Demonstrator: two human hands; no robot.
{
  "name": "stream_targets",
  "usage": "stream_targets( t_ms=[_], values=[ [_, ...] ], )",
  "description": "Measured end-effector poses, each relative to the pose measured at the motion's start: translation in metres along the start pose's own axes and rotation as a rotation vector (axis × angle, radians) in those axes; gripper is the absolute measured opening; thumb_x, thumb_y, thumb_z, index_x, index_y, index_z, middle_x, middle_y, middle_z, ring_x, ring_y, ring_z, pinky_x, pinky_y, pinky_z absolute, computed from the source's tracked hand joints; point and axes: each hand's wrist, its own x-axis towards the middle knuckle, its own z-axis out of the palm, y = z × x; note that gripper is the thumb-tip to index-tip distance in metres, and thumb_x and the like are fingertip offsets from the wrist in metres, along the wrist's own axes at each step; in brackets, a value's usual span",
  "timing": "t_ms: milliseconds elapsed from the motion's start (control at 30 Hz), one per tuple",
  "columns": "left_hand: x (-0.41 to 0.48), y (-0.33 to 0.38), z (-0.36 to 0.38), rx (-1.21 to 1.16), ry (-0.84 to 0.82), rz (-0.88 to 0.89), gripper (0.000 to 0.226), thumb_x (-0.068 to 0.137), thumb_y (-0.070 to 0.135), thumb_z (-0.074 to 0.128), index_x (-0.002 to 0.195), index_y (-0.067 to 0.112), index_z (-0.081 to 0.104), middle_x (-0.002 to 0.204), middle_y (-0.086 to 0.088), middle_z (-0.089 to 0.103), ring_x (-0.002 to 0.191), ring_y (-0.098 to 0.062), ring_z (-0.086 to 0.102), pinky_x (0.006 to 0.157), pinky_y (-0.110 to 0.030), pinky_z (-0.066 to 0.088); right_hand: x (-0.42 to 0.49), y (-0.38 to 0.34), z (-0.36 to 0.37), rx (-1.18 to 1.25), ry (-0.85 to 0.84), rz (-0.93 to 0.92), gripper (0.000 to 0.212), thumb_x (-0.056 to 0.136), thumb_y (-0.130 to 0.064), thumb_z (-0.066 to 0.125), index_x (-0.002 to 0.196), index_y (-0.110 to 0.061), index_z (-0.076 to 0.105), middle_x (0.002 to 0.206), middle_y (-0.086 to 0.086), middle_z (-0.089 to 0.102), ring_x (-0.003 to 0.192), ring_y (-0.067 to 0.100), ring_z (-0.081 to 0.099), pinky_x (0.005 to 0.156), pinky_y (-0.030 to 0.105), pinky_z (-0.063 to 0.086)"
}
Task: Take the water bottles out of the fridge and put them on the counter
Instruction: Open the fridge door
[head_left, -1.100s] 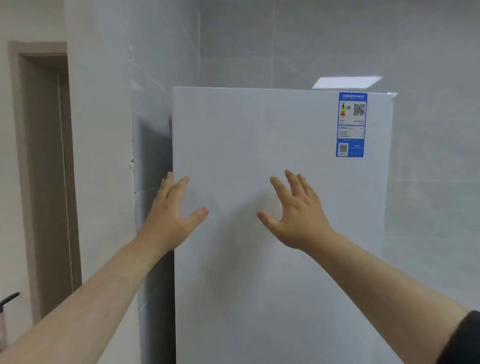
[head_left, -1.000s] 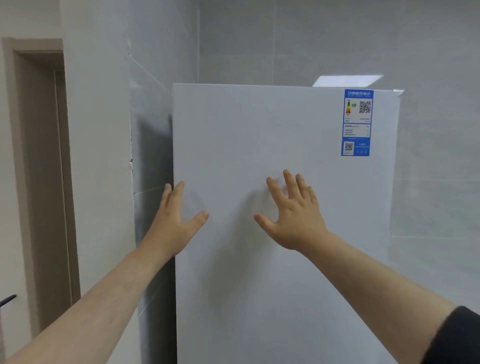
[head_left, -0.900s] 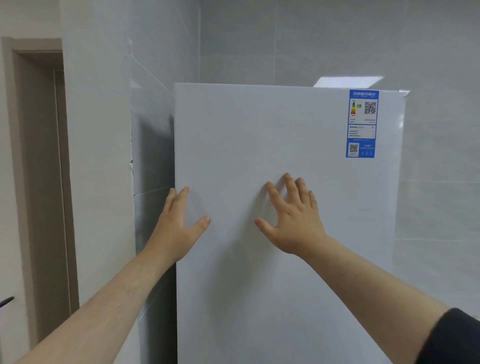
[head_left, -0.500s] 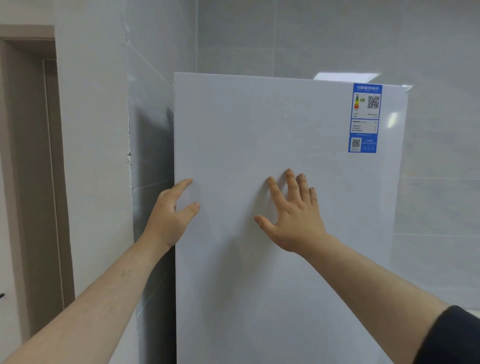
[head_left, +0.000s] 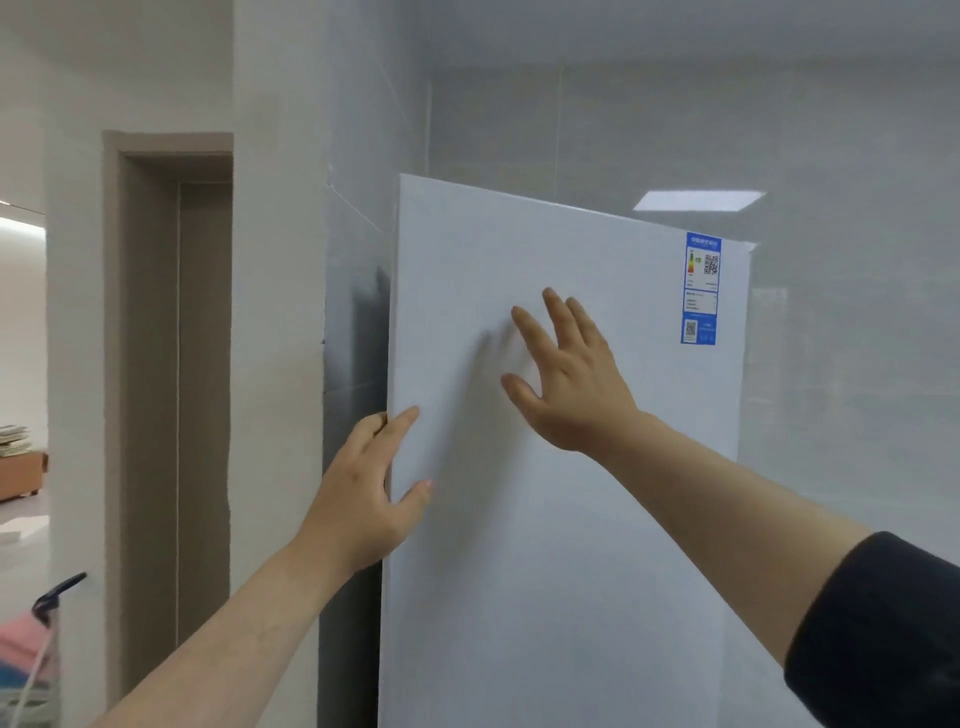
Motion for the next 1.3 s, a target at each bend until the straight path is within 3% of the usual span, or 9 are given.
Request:
stream_targets(
  t_ms=[100, 167, 233, 367, 600, 767, 1033, 1300],
  values=[
    [-0.023, 0.034, -0.008, 0.087, -0.021, 0.03, 0.077, 0.078, 0.046, 0.057, 0.149, 0.026, 0.034, 0.136, 0.002, 0.04, 0.114, -0.015, 0.046, 0.101, -0.031, 0.045, 0.008, -0.031, -0.046, -0.02, -0.013, -0.156, 0.068, 0.097, -0.049, 0.038, 0.156, -0.032, 0.008, 0.166, 0.005, -0.004, 0.151, 0.029, -0.006, 0.122, 0.048, 0.006],
    [-0.039, 0.055, -0.011, 0.15, -0.035, 0.048, 0.076, 0.082, 0.047, 0.058, 0.15, 0.029, 0.03, 0.144, 0.002, 0.036, 0.125, -0.017, 0.042, 0.103, -0.027, 0.04, 0.005, -0.045, -0.071, -0.044, -0.039, -0.237, 0.066, 0.099, -0.05, 0.034, 0.156, -0.035, 0.003, 0.165, 0.004, -0.008, 0.151, 0.027, -0.009, 0.121, 0.045, 0.004],
    [-0.055, 0.08, -0.014, 0.236, -0.055, 0.046, 0.076, 0.087, 0.05, 0.058, 0.152, 0.035, 0.021, 0.155, 0.002, 0.025, 0.138, -0.02, 0.033, 0.109, -0.033, 0.035, -0.005, -0.055, -0.095, -0.053, -0.067, -0.284, 0.065, 0.1, -0.05, 0.032, 0.155, -0.038, 0.0, 0.165, 0.004, -0.011, 0.151, 0.026, -0.009, 0.12, 0.043, 0.004],
    [-0.081, 0.134, -0.02, 0.345, -0.18, 0.015, 0.076, 0.092, 0.051, 0.052, 0.152, 0.042, 0.006, 0.164, 0.003, 0.001, 0.148, -0.019, 0.012, 0.116, -0.037, 0.024, -0.03, -0.062, -0.131, -0.051, -0.103, -0.276, 0.064, 0.101, -0.051, 0.03, 0.154, -0.041, -0.005, 0.164, 0.006, -0.014, 0.151, 0.029, -0.006, 0.12, 0.044, 0.011],
    [-0.115, 0.201, -0.027, 0.448, -0.316, 0.164, 0.077, 0.092, 0.054, 0.045, 0.152, 0.043, -0.001, 0.164, 0.003, -0.005, 0.151, -0.02, 0.004, 0.12, -0.043, 0.02, -0.084, -0.038, -0.196, -0.094, -0.062, -0.227, 0.06, 0.102, -0.05, 0.03, 0.156, -0.035, 0.009, 0.165, 0.006, -0.01, 0.151, 0.029, 0.01, 0.115, 0.047, 0.026],
    [-0.119, 0.22, -0.033, 0.39, -0.165, 0.311, 0.078, 0.085, 0.058, 0.039, 0.154, 0.032, 0.015, 0.163, -0.003, 0.013, 0.149, -0.022, 0.016, 0.118, -0.038, 0.02, -0.116, -0.013, -0.231, -0.091, -0.022, -0.195, 0.059, 0.101, -0.046, 0.036, 0.155, -0.034, 0.017, 0.166, 0.006, 0.0, 0.148, 0.028, 0.02, 0.11, 0.046, 0.034],
    [-0.112, 0.244, -0.043, 0.284, -0.029, 0.276, 0.08, 0.083, 0.06, 0.035, 0.154, 0.027, 0.02, 0.163, -0.003, 0.014, 0.15, -0.018, 0.011, 0.119, -0.035, 0.014, -0.17, 0.034, -0.276, -0.151, 0.028, -0.127, 0.06, 0.099, -0.044, 0.037, 0.155, -0.029, 0.02, 0.163, 0.015, 0.016, 0.144, 0.036, 0.029, 0.106, 0.05, 0.039],
    [-0.103, 0.262, -0.03, 0.213, 0.007, 0.251, 0.082, 0.08, 0.062, 0.03, 0.154, 0.028, 0.019, 0.164, 0.0, 0.011, 0.15, -0.014, 0.007, 0.118, -0.034, 0.012, -0.214, 0.075, -0.302, -0.163, 0.147, 0.156, 0.071, 0.095, -0.046, 0.049, 0.154, -0.018, 0.023, 0.161, 0.012, 0.024, 0.136, 0.037, 0.043, 0.094, 0.046, 0.047]
  ],
)
